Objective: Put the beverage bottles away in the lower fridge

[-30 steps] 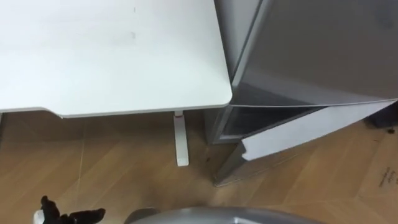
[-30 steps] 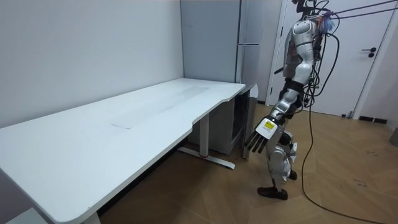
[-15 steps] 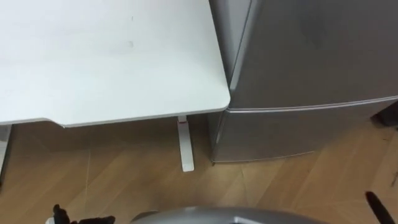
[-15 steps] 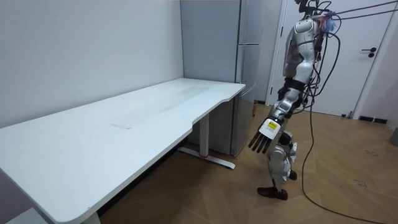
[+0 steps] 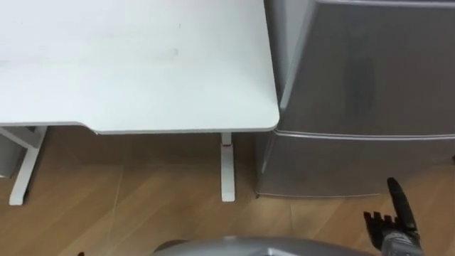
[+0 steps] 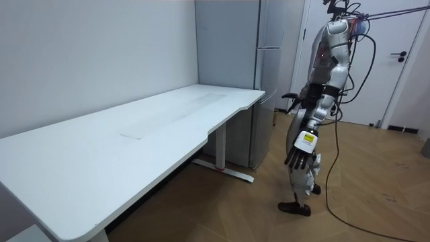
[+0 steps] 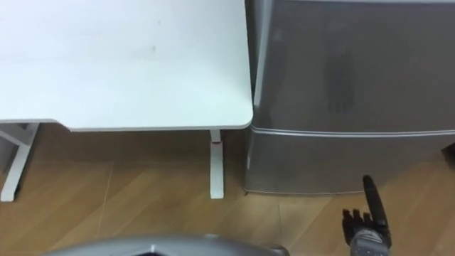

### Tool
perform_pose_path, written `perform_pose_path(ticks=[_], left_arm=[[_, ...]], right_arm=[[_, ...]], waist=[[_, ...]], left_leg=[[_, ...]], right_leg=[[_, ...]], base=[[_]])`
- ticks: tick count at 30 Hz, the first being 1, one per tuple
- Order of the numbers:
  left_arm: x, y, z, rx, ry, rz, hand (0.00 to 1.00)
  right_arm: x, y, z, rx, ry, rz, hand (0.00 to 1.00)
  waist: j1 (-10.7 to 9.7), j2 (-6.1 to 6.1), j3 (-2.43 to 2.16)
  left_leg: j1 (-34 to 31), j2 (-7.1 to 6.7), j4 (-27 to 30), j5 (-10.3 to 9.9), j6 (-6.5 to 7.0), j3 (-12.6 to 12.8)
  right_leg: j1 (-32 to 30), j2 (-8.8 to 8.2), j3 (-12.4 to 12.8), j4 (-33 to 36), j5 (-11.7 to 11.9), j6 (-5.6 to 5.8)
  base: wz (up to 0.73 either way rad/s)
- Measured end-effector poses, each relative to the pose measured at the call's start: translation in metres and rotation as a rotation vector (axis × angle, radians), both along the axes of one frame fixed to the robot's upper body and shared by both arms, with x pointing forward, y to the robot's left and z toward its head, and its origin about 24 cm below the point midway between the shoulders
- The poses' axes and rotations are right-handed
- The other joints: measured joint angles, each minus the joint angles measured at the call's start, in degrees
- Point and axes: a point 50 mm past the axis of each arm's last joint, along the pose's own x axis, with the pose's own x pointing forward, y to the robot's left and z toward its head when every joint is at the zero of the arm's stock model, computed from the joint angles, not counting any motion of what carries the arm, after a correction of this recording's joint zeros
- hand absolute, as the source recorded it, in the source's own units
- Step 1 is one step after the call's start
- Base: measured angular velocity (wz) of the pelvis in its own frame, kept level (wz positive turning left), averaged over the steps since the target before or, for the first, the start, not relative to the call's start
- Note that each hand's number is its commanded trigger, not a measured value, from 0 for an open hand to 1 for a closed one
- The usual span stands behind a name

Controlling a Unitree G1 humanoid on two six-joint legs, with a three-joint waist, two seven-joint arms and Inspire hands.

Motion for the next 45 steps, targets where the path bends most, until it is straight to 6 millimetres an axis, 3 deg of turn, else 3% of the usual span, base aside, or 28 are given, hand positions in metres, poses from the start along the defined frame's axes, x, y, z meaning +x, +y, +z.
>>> perform_pose_path(ticks=[2,11,15,21,35,45], left_arm=[[0.001,-0.002,-0.001,-0.011,0.006,-0.002,0.0],[-0.002,-0.007,-0.003,-0.065,0.036,-0.029,0.0],[-0.007,-0.01,-0.005,-0.09,0.064,-0.04,0.0],[-0.005,-0.01,-0.005,-0.092,0.072,-0.037,0.0],[0.0,-0.008,-0.005,-0.095,0.084,-0.052,0.0],[-0.003,-0.008,-0.005,-0.116,0.094,-0.061,0.0]], right_arm=[[0.01,0.005,0.001,0.0,-0.048,0.058,0.0],[0.047,0.011,0.011,-0.016,-0.229,0.17,0.0],[0.045,0.008,0.011,-0.018,-0.242,0.181,0.0],[0.049,0.006,0.014,-0.005,-0.253,0.143,0.0],[0.065,0.006,0.023,0.005,-0.262,0.117,0.0],[0.064,0.001,0.025,-0.018,-0.25,0.158,0.0]], waist=[[1.29,0.17,0.03],[3.18,0.53,0.23],[3.49,0.74,0.36],[4.26,0.48,0.17],[4.27,-0.27,0.76],[4.24,-0.35,0.82]], left_leg=[[-0.23,-0.07,0.26,-0.01,0.01,-0.06],[-1.19,-0.69,1.05,0.19,0.29,-2.5],[-1.32,-0.71,1.23,0.21,0.28,-2.67],[-2.03,-0.76,1.47,0.43,0.47,-2.79],[-4.47,-0.87,2.37,1.48,1.04,-3.46],[-5.62,-1.0,2.92,1.69,1.18,-4.36]], right_leg=[[0.14,-0.01,-0.15,-0.4,0.0,0.0],[1.11,-0.14,-2.56,-0.76,0.0,0.01],[1.16,-0.15,-2.75,-0.72,0.0,0.01],[1.02,-0.19,-2.86,-0.6,0.0,0.01],[-0.8,-0.19,-3.19,-0.36,0.49,-0.06],[-1.82,-0.07,-3.71,-0.64,0.81,-0.05]], base=[[0.0],[0.14],[0.01],[0.01],[0.02],[0.03]])
